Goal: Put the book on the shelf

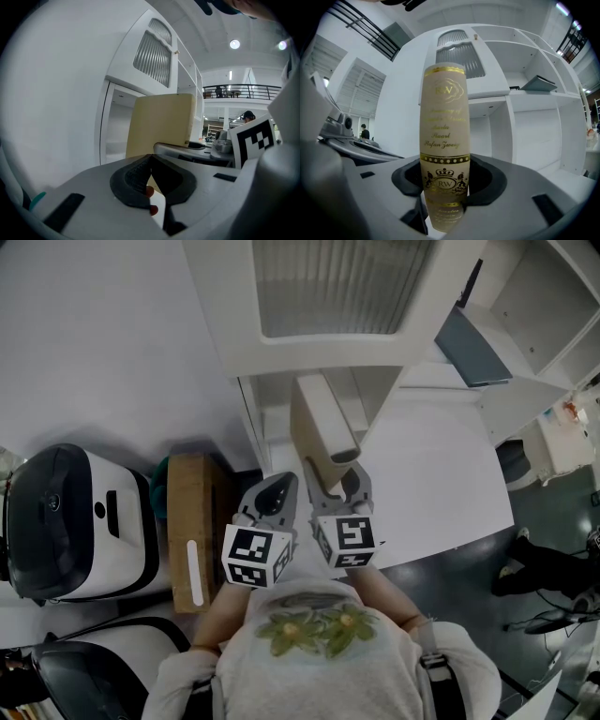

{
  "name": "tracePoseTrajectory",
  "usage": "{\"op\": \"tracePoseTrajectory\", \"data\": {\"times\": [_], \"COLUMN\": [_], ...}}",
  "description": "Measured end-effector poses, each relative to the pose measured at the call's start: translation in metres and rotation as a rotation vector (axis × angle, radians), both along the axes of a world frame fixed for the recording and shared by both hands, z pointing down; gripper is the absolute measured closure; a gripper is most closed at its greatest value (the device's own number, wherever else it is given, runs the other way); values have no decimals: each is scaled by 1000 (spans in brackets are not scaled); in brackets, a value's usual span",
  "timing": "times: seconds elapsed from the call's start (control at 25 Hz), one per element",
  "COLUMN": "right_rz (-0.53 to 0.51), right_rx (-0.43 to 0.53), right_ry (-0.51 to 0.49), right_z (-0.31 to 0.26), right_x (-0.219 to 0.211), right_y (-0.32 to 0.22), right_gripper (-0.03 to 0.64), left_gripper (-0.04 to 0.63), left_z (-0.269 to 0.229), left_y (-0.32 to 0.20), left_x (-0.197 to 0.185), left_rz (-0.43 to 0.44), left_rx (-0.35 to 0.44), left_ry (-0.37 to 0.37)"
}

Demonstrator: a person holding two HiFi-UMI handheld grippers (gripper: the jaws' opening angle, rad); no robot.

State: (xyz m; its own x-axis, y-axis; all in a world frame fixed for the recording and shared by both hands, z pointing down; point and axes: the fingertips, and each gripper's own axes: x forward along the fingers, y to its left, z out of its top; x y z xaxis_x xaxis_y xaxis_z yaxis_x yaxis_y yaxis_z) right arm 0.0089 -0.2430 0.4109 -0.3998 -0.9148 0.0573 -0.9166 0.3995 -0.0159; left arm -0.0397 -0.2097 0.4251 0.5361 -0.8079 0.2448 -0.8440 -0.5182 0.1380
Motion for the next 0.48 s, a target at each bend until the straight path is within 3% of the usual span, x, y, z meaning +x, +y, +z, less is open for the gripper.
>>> {"op": "tracePoseTrajectory", "data": {"times": [0.48], "right_rz": [1], "right_rx": [-9], "right_ry": [11], "right_z": [0], "right_x": [-3], "right_y": [-13], "right_gripper": [388], "left_gripper": [568], "left_z": [-4], "left_y": [-9], "left_x": [-1], "left_rz": [-2], "left_rx": [10], "left_ry": [-2]}}
